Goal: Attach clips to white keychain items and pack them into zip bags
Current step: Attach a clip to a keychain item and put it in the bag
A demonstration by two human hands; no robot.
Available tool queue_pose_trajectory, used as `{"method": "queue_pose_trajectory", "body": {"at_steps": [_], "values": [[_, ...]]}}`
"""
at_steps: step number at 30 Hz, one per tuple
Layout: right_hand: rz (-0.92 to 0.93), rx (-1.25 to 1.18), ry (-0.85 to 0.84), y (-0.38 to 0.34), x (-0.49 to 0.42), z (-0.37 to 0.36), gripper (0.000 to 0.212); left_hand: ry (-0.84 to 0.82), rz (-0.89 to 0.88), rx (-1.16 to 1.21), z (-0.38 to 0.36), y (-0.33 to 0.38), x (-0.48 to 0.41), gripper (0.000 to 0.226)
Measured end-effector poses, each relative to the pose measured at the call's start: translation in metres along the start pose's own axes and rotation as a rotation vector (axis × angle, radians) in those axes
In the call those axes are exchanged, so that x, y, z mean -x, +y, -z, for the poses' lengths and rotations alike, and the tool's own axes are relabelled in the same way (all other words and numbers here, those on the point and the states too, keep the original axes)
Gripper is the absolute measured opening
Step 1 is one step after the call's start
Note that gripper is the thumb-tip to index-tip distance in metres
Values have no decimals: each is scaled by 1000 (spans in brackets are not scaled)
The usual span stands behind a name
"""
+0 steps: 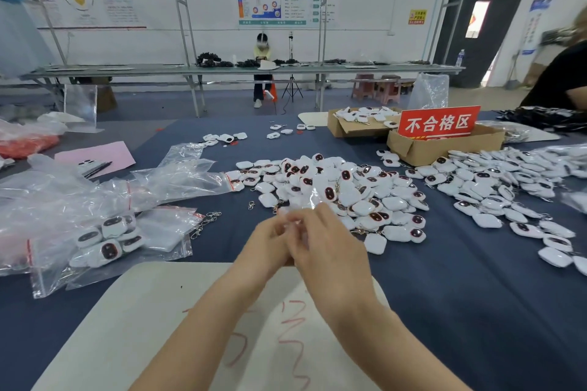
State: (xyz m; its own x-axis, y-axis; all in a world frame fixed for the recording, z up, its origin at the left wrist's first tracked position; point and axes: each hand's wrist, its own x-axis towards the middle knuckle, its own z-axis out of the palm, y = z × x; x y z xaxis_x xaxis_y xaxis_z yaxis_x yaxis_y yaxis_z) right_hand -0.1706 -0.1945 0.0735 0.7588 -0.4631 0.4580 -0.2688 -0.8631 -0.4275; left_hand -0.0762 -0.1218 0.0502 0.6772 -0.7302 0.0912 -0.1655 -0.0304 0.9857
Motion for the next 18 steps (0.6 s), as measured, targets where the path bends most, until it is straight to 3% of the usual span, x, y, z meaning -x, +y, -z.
{"method": "queue_pose_trajectory", "body": {"at_steps": [2, 7, 8, 10, 12, 14, 16, 18], "values": [[29, 41, -18, 1, 6, -2, 30, -161, 64, 35, 3, -3, 0, 24], [171, -83, 209, 17, 1, -13, 18, -255, 71, -396, 5, -30, 2, 28], [150, -147, 133, 24, -2, -17, 19, -270, 100, -405, 4, -34, 3, 30], [80, -283, -91, 39, -5, -26, 23, -247, 115, -477, 0, -36, 4, 58], [-18, -407, -237, 52, -6, -33, 25, -238, 84, -752, 0, -35, 4, 79], [-81, -467, -275, 60, -5, -38, 28, -215, 50, -922, 5, -44, 4, 54], [-86, -482, -252, 64, -5, -41, 34, -123, -8, -877, 10, -56, 4, 12], [-87, -466, -244, 65, -9, -44, 40, -36, -70, -803, 15, -66, 5, 24]]}}
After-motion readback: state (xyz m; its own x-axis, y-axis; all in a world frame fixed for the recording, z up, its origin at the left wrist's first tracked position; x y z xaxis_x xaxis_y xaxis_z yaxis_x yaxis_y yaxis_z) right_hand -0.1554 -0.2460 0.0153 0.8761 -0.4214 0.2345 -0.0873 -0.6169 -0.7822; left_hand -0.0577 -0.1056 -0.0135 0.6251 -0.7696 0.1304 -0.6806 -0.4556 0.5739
